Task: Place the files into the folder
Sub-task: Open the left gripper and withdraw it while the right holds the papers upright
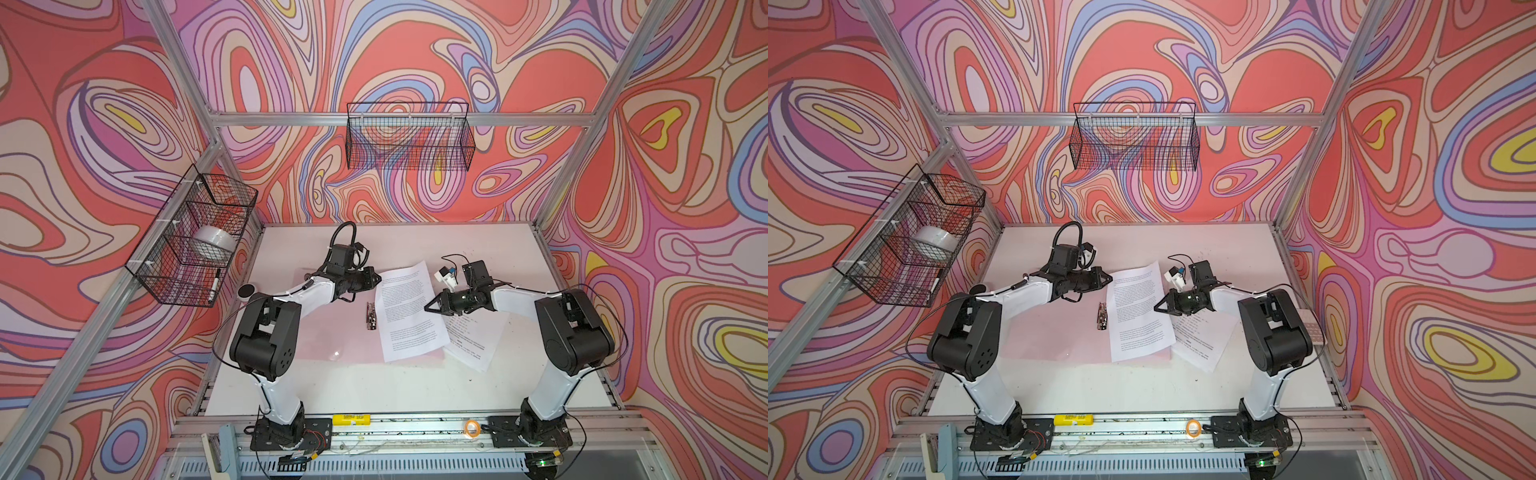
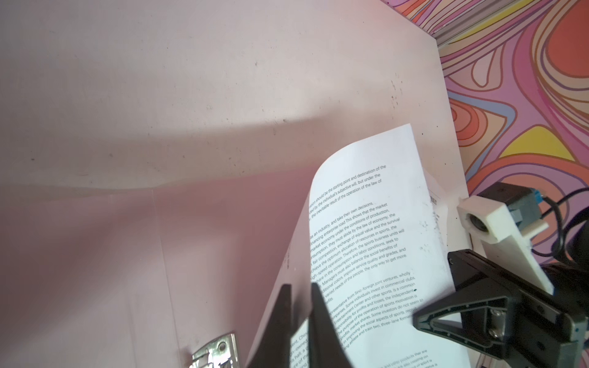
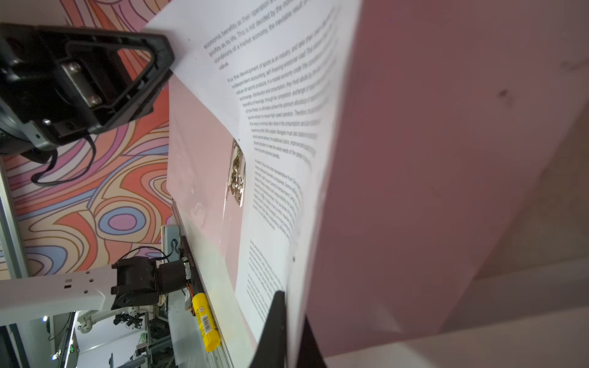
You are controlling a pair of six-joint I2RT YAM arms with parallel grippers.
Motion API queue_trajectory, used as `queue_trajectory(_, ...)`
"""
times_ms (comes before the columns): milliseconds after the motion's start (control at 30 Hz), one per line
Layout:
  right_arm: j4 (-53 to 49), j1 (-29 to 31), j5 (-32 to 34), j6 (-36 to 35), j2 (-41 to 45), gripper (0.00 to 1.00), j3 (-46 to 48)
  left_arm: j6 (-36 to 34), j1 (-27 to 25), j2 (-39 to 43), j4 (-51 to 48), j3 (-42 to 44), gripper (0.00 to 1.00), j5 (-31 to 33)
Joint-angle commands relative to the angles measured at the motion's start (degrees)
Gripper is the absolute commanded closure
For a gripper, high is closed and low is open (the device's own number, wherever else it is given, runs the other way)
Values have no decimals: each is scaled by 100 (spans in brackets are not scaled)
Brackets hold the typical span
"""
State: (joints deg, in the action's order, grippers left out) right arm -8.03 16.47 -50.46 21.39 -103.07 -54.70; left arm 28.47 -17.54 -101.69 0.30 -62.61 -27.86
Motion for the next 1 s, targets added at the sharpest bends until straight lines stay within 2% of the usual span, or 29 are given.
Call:
queue_trajectory(0,811,140,43,648,81,100,29,-20,96,574,-408,40,0,424)
queue_trajectory(100,1588,216,66,1318,109,100,85,57,281,1139,-747,180,0,765)
queue_trajectory(267,2818,225,144,2509,120,100,187,421,733,2430,-1006,1011,0,1301)
queue_trajectory(333,3413,225,113,3073,91,100,205,558,809,2978,-1299,1357,0,1790)
queue_trajectory(500,3841,225,159,3590,-7,100,16,1087,1050,4190,-1828,2224,0,2577)
queue_trajectory(633,4050,298,89,3829,-8,100,-209,1274,1377,5040,-1936,2801,0,2751)
queue_trajectory(733,4059,454,151,3886,32,100,-386,1310,1719,5472,-1873,3153,0,2566)
queue_trajectory(967,4242,842,317,4116,-142,100,-726,1316,2010,5230,-1669,3255,0,2298)
